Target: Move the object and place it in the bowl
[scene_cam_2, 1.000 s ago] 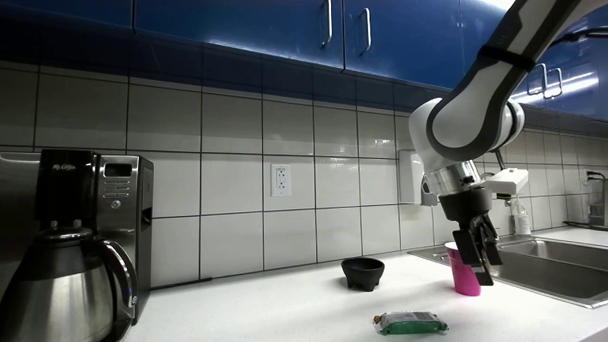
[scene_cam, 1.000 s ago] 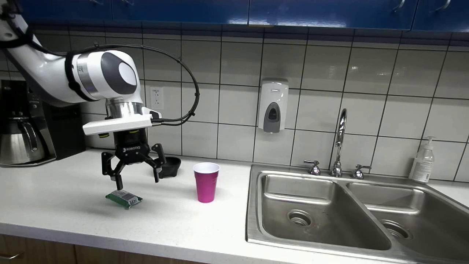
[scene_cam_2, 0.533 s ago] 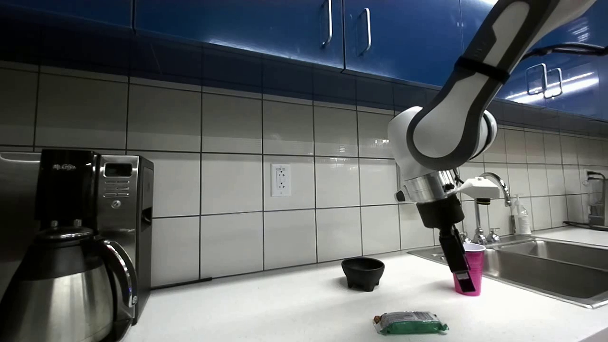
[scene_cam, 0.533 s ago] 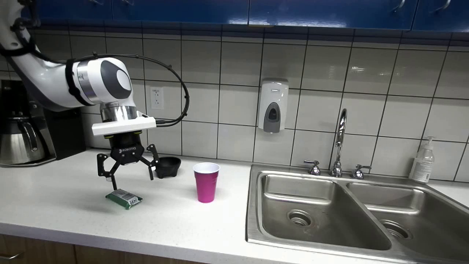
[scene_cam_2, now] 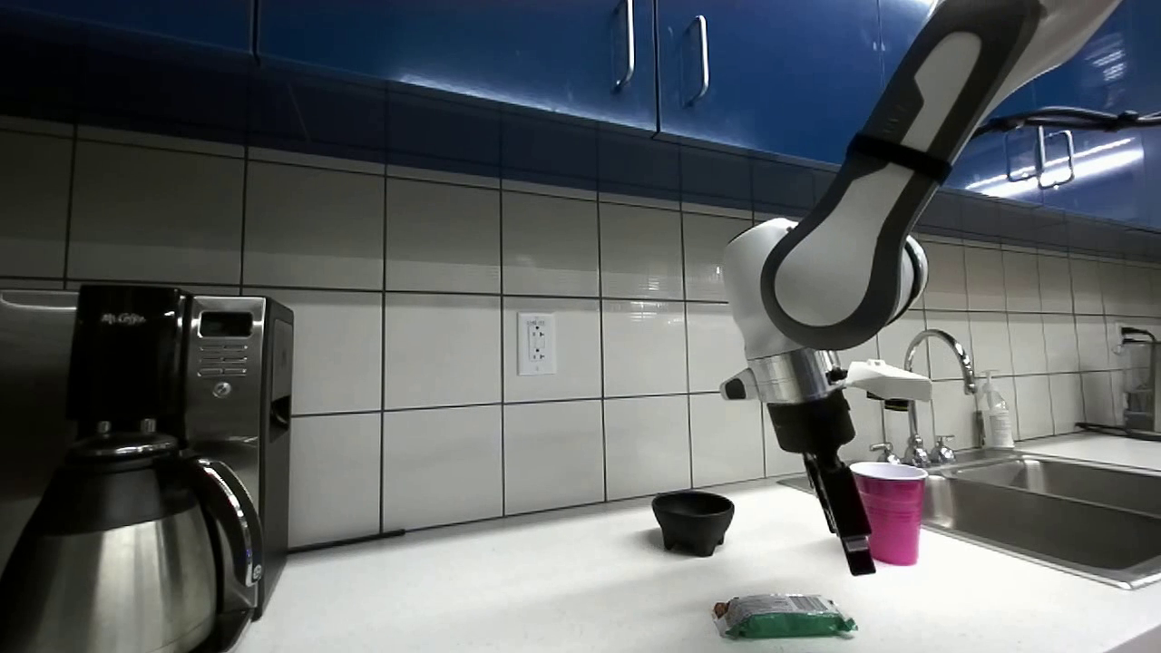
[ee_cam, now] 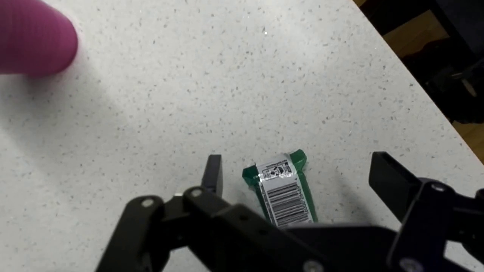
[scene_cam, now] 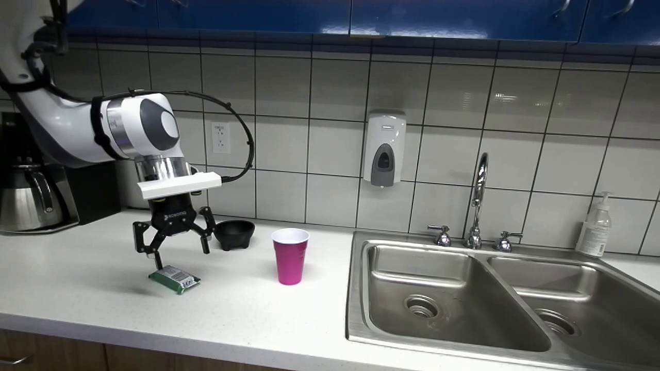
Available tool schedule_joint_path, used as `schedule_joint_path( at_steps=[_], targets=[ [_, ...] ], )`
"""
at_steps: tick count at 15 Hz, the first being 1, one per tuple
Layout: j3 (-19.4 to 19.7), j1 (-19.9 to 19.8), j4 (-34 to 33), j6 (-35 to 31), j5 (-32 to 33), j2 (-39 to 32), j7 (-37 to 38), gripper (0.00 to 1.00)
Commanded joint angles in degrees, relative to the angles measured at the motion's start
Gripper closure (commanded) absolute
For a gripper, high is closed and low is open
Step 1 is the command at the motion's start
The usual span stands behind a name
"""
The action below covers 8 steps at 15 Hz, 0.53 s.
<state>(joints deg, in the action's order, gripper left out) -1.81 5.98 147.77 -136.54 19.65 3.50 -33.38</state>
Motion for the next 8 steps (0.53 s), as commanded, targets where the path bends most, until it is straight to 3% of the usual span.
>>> schedule_joint_path(
  at_steps=[1, 8],
  targets=[
    [-0.91, -0.19, -1.62, -3.43, 0.51, -3.00, -3.42, 0.00],
    [-3.30, 0.40, -3.55, -7.08, 1.07, -8.81, -2.14, 0.00]
  ],
)
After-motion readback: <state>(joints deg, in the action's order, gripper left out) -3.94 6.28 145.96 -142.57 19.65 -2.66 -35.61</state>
